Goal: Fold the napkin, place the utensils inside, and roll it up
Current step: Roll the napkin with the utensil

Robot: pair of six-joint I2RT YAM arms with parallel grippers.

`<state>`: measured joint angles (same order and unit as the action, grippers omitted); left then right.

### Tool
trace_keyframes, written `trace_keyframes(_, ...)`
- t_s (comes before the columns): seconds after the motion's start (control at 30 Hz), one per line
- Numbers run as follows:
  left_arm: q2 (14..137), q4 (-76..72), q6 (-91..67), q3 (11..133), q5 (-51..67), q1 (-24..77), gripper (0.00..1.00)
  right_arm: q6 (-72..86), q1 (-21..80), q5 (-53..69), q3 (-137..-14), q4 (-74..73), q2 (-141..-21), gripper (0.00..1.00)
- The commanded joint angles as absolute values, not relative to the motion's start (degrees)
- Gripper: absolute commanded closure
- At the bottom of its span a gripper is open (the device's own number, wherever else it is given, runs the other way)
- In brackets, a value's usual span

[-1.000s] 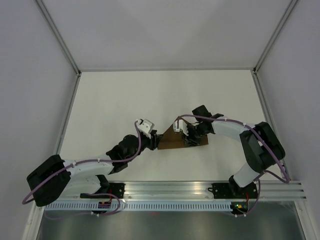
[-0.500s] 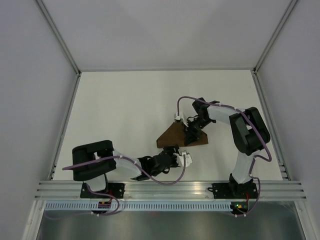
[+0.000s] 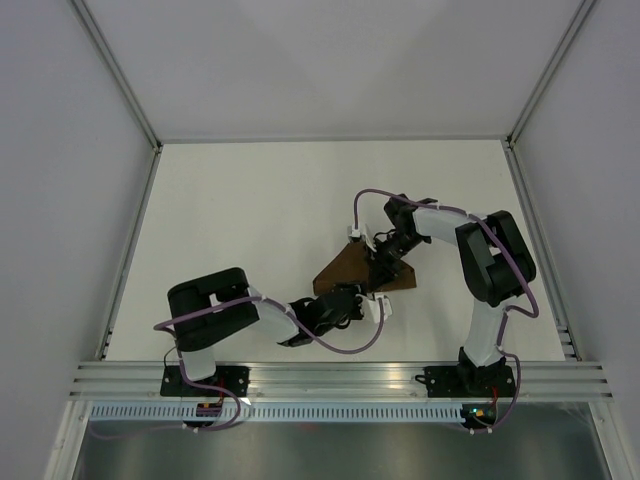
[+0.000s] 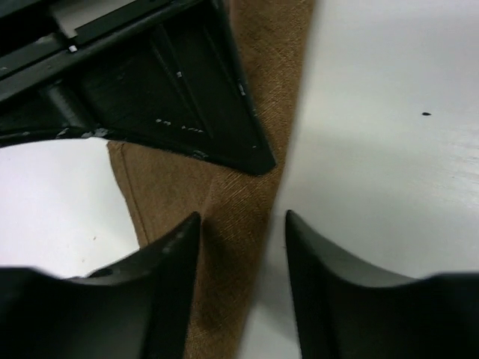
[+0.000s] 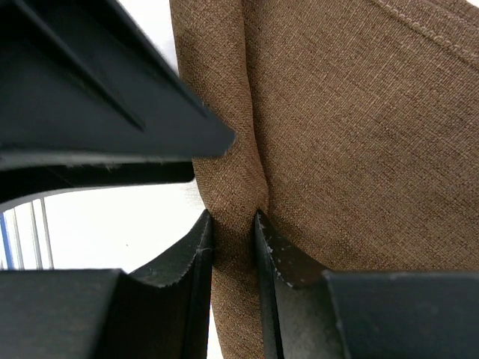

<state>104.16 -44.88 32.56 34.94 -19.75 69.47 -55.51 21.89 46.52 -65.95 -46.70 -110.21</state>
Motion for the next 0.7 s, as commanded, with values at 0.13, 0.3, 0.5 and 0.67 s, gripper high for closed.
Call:
trace_keyframes(0.13, 104.3, -33.6, 29.7, 38.5, -10.0, 68.1, 0.72, -59.1, 22.1, 36.3, -62.6, -48.7, -116.9, 0.95)
trace_keyframes(0.3, 104.5, -27.0, 26.2, 40.3, -6.7, 67.2, 0.87, -59.0, 22.1, 36.7, -62.5, -48.4, -116.9, 0.94)
trace_keyframes(0.5, 104.0, -18.5, 21.3, 43.9, 2.0, 64.3, 0.98, -57.1, 22.1, 36.6, -61.0, -46.8, -113.0, 0.61)
trace_keyframes(0.67, 103.4, -15.7, 18.6, 44.2, 9.0, 62.5, 0.98, -54.0, 21.8, 38.3, -60.8, -46.3, -107.7, 0.41)
